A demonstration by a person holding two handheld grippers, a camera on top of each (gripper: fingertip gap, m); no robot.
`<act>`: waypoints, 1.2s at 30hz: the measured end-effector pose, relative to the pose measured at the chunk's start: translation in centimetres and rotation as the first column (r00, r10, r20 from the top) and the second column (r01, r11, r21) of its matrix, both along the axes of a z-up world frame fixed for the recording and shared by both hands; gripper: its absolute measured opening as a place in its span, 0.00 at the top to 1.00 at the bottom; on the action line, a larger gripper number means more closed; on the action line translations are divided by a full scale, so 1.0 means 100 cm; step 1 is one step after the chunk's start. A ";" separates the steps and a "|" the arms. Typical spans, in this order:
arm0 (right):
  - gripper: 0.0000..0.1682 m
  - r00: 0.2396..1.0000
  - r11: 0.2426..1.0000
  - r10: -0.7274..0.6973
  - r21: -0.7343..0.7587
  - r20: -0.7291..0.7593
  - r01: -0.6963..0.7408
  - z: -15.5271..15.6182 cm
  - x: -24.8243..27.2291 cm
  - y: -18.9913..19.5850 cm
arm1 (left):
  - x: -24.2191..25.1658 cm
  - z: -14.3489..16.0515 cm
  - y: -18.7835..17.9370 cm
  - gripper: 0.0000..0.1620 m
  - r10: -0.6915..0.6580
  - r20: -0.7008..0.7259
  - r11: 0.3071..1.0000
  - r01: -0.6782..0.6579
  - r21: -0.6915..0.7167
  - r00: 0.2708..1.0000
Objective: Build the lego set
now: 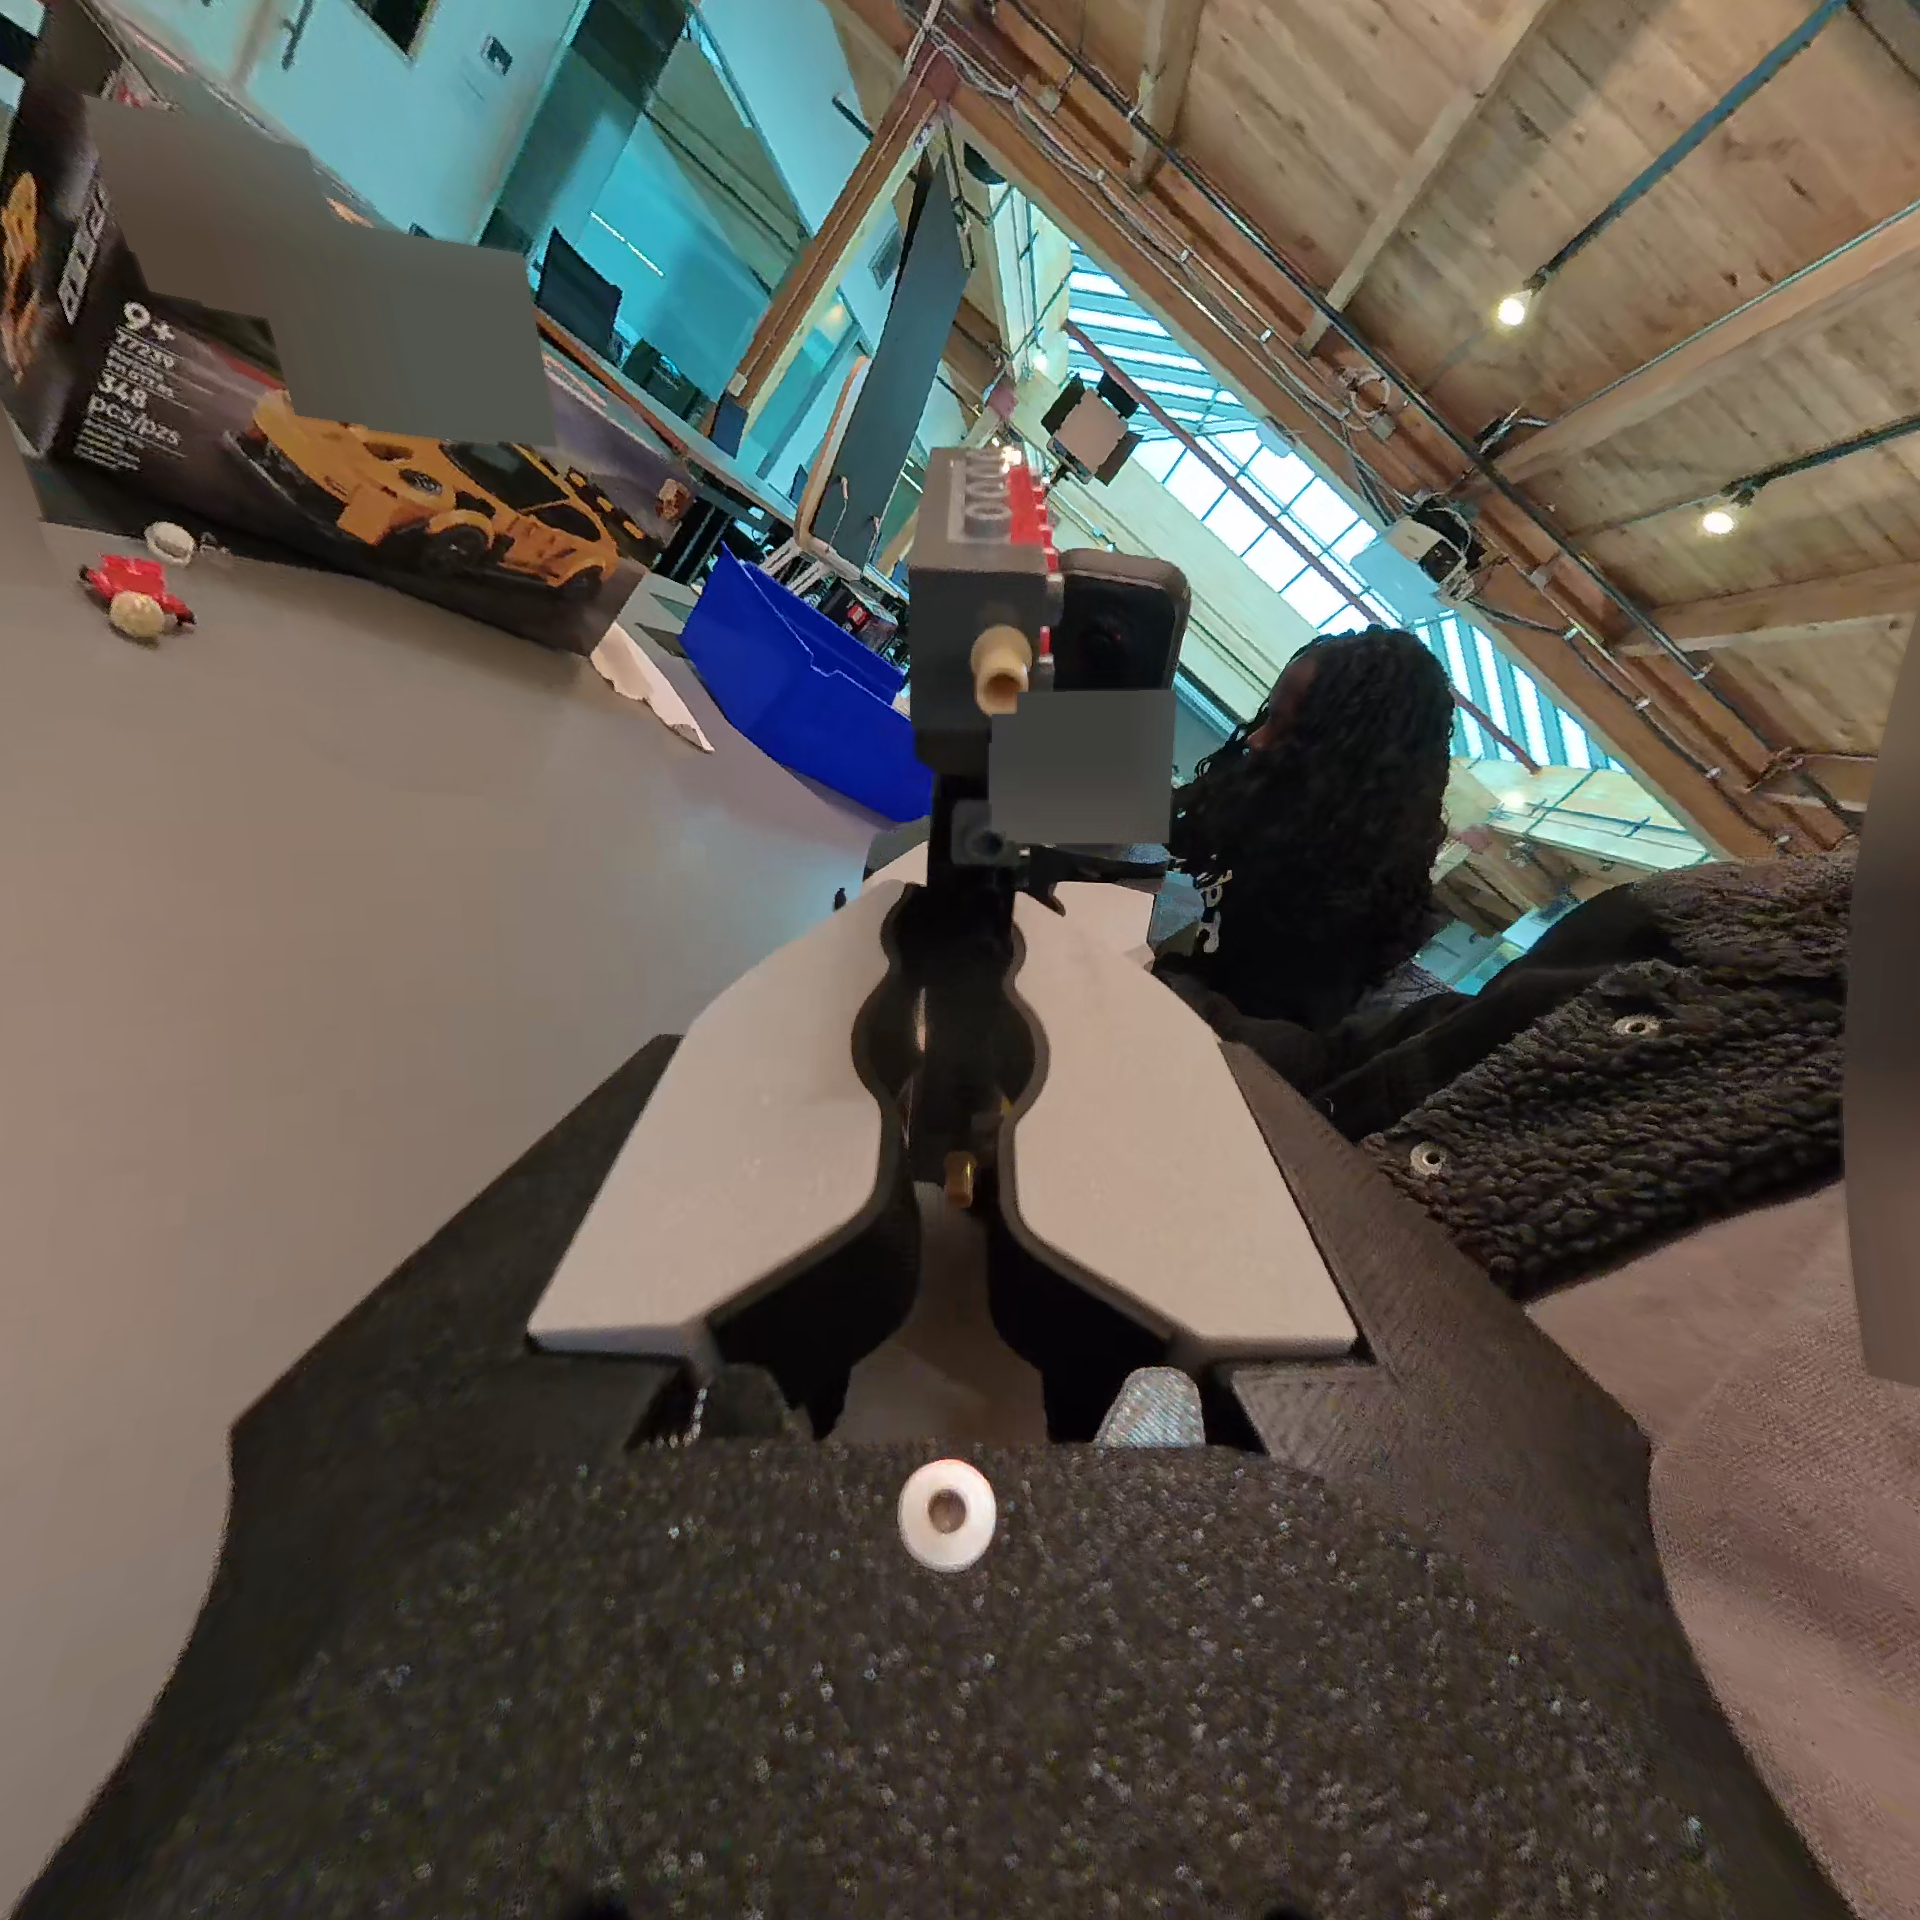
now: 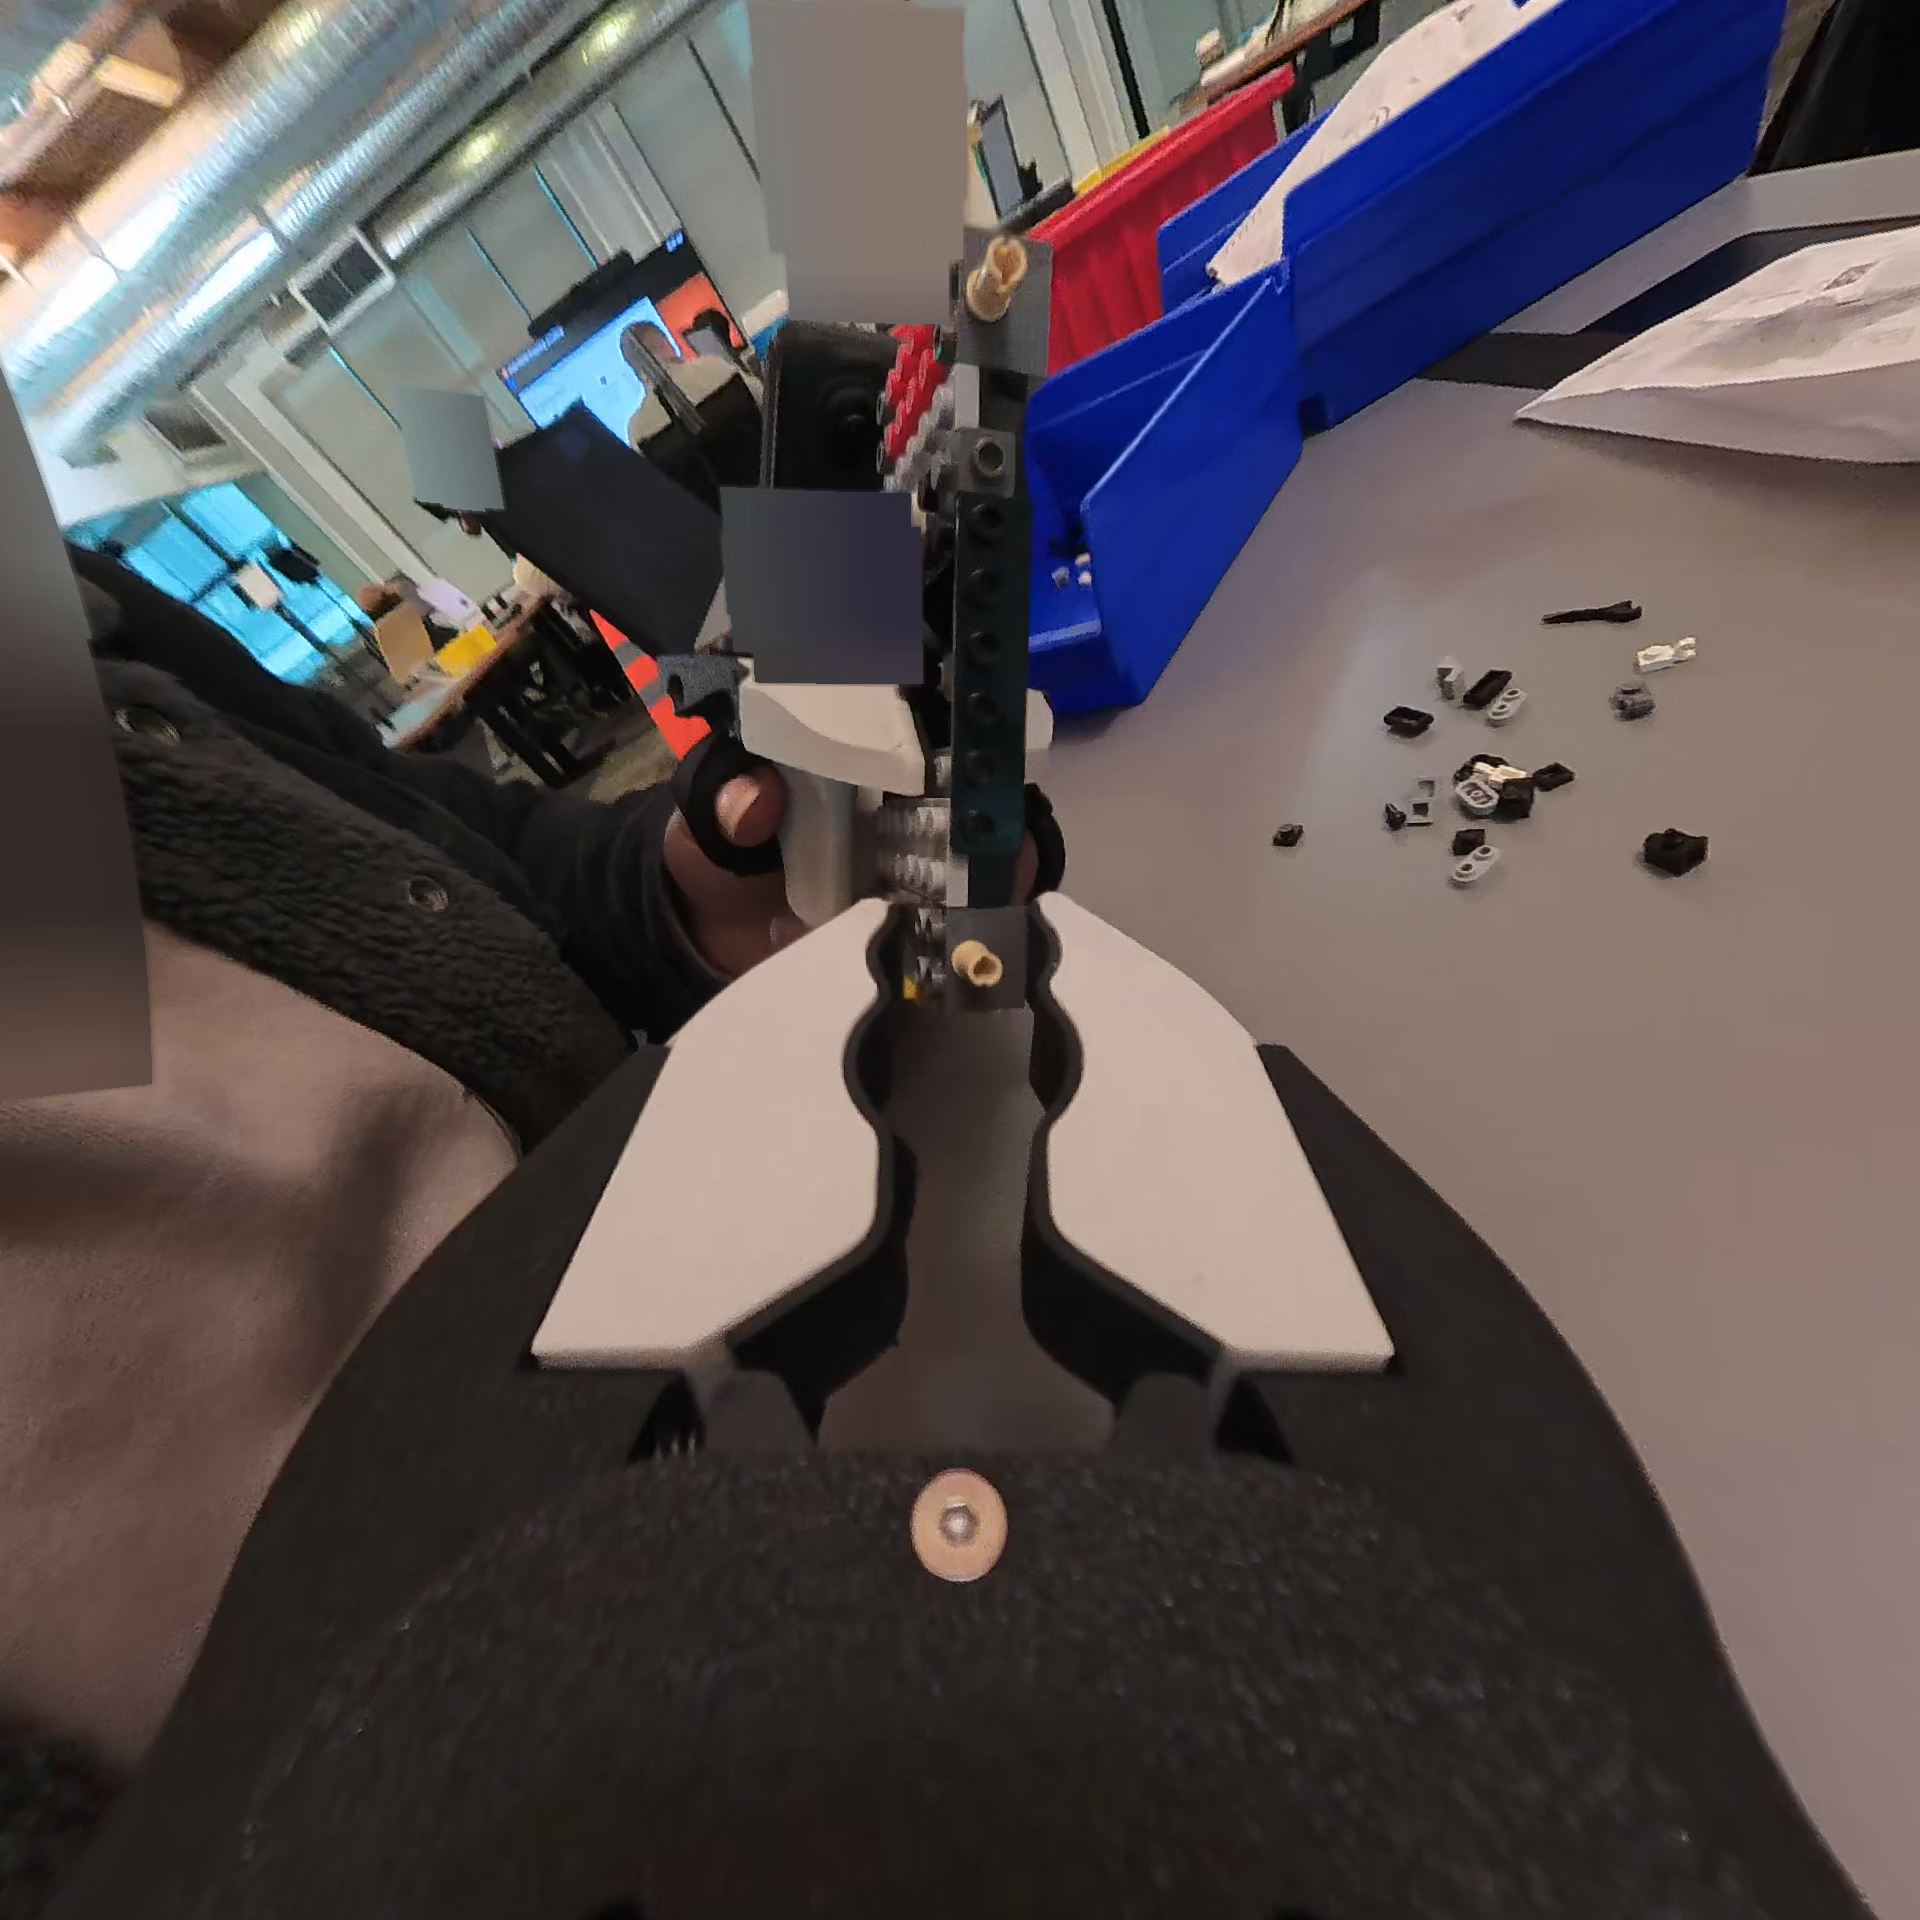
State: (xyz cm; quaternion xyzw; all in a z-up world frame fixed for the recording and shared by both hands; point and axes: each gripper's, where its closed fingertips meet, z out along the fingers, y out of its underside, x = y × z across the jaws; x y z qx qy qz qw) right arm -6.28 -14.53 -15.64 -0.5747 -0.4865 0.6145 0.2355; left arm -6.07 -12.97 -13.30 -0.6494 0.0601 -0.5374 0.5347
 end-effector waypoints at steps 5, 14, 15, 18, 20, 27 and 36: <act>0.87 0.999 0.994 -0.002 0.113 0.035 -0.002 -0.001 0.001 0.001 | 0.000 0.001 -0.001 0.93 0.012 -0.024 1.000 -0.011 0.014 1.000; 0.89 0.999 0.996 -0.027 0.081 0.041 0.023 0.001 -0.001 0.004 | -0.001 0.004 0.000 0.93 0.057 -0.039 0.998 -0.056 0.033 0.998; 0.89 0.999 0.996 -0.034 0.084 0.041 0.031 0.001 -0.002 0.004 | -0.001 0.005 0.001 0.93 0.065 -0.043 0.997 -0.063 0.039 0.997; 0.90 0.998 0.995 -0.047 0.087 0.045 0.043 0.002 -0.003 0.004 | -0.003 0.006 0.001 0.93 0.073 -0.042 0.997 -0.071 0.043 0.996; 0.90 0.998 0.997 -0.045 0.068 0.044 0.042 0.003 -0.004 0.004 | -0.004 0.007 0.002 0.92 0.077 -0.044 0.996 -0.075 0.050 0.996; 0.88 0.998 0.995 -0.054 0.080 0.028 0.051 0.005 -0.006 0.005 | -0.006 0.008 0.003 0.93 0.083 -0.031 0.995 -0.081 0.051 0.996; 0.87 0.998 0.995 -0.068 0.080 0.014 0.067 0.006 -0.011 0.005 | -0.008 0.011 0.003 0.93 0.117 -0.045 0.991 -0.114 0.070 0.992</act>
